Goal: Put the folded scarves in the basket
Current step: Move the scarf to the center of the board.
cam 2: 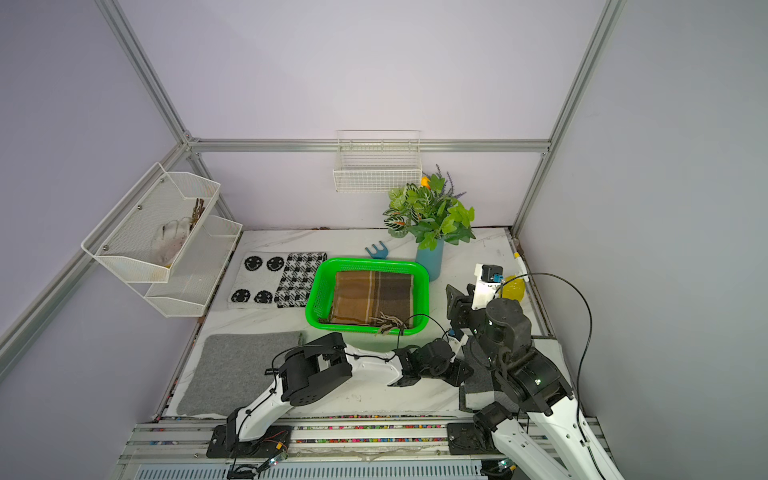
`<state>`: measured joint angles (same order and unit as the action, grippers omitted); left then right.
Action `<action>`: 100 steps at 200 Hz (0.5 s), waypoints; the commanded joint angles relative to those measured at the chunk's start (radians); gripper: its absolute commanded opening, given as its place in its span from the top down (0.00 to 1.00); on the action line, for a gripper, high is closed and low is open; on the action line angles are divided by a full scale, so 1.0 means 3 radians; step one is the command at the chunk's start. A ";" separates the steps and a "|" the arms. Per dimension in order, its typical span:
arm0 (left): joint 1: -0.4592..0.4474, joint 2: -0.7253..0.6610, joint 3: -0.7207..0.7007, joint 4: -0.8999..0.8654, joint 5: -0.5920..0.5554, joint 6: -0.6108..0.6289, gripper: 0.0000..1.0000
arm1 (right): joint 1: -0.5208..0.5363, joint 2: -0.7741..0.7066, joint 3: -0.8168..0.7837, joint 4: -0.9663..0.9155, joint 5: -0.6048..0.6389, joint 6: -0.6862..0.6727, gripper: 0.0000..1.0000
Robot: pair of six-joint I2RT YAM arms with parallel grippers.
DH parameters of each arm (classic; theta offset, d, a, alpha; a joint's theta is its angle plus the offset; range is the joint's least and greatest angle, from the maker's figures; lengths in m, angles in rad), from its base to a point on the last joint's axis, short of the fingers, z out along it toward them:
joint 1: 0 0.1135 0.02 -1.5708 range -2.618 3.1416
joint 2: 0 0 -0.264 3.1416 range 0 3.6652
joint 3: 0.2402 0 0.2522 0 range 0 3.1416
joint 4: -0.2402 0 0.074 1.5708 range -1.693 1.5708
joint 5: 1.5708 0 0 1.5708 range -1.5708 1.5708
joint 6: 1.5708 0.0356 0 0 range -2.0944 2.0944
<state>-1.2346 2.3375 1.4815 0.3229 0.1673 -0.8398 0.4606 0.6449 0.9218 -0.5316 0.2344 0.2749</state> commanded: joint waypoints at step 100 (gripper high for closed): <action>0.0351 -0.1138 -0.1944 0.0217 0.0010 0.0016 1.00 | -0.0018 0.0102 -0.0165 0.0192 -0.0455 0.0035 0.44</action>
<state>-1.1591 2.0552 1.0008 0.4751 0.1875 -0.8459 0.4599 0.6670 0.8928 -0.5095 0.1406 0.2768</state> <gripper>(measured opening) 0.062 0.561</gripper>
